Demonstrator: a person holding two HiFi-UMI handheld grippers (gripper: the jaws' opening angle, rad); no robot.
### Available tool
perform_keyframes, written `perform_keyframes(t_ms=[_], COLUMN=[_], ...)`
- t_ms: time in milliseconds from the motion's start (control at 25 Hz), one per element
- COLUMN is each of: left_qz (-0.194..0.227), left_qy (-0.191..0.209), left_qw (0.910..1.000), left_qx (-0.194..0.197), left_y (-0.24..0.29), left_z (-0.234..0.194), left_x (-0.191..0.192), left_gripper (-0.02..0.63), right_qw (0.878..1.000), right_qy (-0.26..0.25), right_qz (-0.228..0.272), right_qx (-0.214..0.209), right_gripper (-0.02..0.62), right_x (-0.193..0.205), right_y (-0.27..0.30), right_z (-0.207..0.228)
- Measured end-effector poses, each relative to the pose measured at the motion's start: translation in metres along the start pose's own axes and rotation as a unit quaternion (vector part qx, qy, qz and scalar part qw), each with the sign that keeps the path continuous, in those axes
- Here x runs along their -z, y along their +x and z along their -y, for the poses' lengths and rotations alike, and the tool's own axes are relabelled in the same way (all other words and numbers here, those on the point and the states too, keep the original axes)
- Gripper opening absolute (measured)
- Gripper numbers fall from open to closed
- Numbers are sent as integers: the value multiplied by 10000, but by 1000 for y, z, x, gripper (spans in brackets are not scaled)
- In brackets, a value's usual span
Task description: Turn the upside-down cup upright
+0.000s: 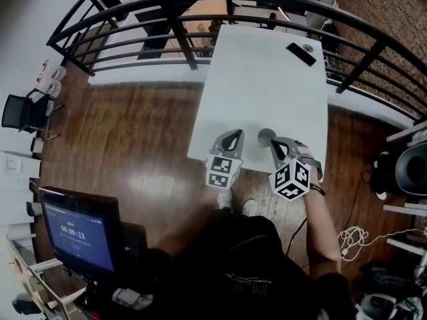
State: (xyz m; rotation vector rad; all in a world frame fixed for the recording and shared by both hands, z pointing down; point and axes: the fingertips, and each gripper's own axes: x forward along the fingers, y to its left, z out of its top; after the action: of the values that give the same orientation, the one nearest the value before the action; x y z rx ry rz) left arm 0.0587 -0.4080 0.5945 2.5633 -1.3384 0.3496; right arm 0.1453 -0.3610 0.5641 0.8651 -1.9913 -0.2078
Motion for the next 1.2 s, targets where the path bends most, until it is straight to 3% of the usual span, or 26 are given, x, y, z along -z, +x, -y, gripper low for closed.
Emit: perform_keyframes(t_ms=[120,320,400,560,640,840,1200], left_qz=[28,-20,1,69,98,137,25], left_qy=[-68,-209,-250,-291,-348,-322,-273], left_qw=[10000,9995,9992,9989,9987,9982,9980], left_qx=[-37,-245,-310,-354,-358,-477,-566], left_y=[-2,-5,-7,-11,-11,-22,-50], left_z=[4,2,6,10,15,26,34], left_x=[-3,-7,-8,-14,-15,-17,-7], left_gripper=[0,0,0,0,0,0,0], right_qw=[9923,9624,9463,9013,8886,8810,8802], right_qy=[968,2277,2735,3731,3993,4289,4247], right_qz=[599,1163,1305,1489,1498,1604,1731], right_qx=[482,914,1131,1623,1690,1187,1218], right_gripper=[12,12,12,12,12,12,12], right_x=[-4,6,16,33,45,47,41], right_y=[-14,-25,-30,-39,-37,-32,-42], right_z=[17,20,19,17,13,-2,-14])
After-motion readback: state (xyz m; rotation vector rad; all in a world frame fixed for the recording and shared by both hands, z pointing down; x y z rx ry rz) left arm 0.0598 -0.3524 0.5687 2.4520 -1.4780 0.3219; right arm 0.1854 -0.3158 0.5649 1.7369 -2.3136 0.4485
